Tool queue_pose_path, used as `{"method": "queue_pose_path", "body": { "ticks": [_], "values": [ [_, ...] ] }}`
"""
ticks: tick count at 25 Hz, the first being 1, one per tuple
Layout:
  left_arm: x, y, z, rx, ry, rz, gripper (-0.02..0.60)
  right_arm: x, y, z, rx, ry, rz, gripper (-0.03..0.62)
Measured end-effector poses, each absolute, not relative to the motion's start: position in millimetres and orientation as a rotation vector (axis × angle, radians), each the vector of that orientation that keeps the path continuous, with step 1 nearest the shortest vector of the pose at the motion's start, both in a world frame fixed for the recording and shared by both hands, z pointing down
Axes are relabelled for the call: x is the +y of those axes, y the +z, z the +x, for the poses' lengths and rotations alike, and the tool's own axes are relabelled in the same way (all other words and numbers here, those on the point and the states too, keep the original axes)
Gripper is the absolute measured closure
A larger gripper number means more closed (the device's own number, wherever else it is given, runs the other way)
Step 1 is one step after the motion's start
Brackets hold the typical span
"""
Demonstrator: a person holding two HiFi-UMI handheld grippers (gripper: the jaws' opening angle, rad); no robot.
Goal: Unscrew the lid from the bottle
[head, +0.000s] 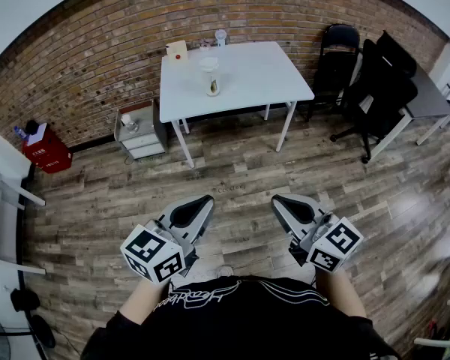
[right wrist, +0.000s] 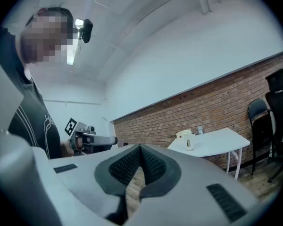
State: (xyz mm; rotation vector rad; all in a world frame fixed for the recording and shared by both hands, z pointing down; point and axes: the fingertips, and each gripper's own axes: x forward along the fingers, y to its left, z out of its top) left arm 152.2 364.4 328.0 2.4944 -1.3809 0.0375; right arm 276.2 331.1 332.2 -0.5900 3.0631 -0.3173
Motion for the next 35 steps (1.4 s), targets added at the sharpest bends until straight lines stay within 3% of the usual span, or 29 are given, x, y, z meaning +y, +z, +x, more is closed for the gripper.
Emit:
{"method": "queue_pose_path", "body": {
  "ticks": [15,16,18,19,32,35],
  "values": [
    [364,325,105,-1.392,0.048,2.541,0.543,333,326,232,3.046,-0.39,-0.567,0.6],
    [364,325,101,-1.374,0.034,2.54,0.53,332,326,230,3.041,-0.393,-0.58,0.6],
    [365,327,94,-1.342,0.016,2.54,0.405,330,326,226,3.04,-0.386,-0.614,0.6],
    [366,327,90,-1.339,0.014,2.542,0.386,329,327,225,3.041,-0.383,-0.625,0.6],
    [352,354,62,-1.344,0.013,2.505,0.293,307,349,204,3.048,-0.419,-0.71,0.469],
    [336,361,48,-1.365,0.018,2.485,0.268,285,357,194,3.056,-0.433,-0.723,0.414]
  ]
}}
